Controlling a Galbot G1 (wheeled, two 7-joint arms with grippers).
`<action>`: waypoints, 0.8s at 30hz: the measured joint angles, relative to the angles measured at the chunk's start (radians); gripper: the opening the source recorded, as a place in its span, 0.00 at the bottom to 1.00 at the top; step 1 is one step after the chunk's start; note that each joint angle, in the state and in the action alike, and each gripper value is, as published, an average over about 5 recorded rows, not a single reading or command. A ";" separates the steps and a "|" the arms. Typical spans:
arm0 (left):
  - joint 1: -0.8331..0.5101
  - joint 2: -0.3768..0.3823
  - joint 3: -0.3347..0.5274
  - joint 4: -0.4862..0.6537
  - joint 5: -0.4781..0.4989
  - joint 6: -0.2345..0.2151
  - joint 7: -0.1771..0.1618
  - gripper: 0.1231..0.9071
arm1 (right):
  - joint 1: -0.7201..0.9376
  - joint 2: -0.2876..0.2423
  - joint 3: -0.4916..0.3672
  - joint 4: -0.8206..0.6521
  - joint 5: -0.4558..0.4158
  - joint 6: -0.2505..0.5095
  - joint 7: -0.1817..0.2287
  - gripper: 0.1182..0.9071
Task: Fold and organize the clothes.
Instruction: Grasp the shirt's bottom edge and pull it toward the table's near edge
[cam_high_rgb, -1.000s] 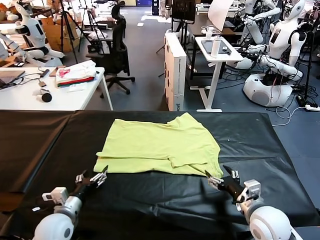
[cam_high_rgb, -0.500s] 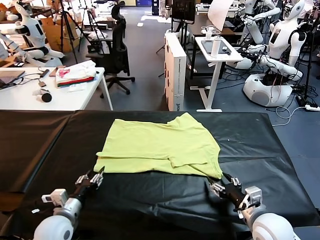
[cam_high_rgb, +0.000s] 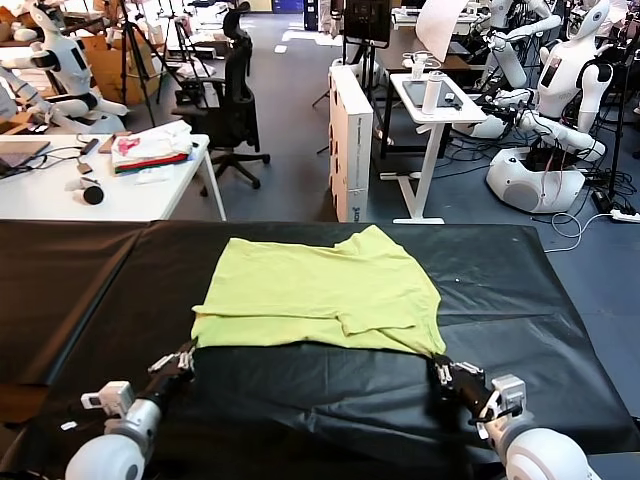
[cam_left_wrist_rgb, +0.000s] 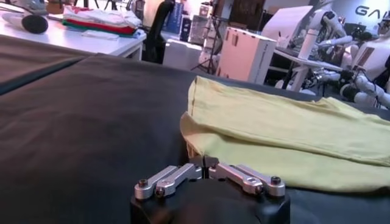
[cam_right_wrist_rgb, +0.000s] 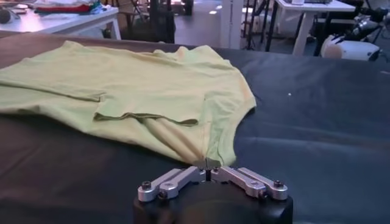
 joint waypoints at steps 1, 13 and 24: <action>0.003 0.003 -0.001 -0.002 0.001 0.000 0.000 0.03 | -0.007 -0.007 0.008 0.006 0.015 -0.010 0.008 0.03; 0.105 0.060 -0.046 -0.091 0.015 0.002 -0.016 0.03 | -0.112 -0.081 0.098 0.106 0.086 -0.065 0.056 0.03; 0.242 0.065 -0.069 -0.196 0.051 0.009 -0.039 0.04 | -0.172 -0.089 0.147 0.175 0.111 -0.101 0.054 0.38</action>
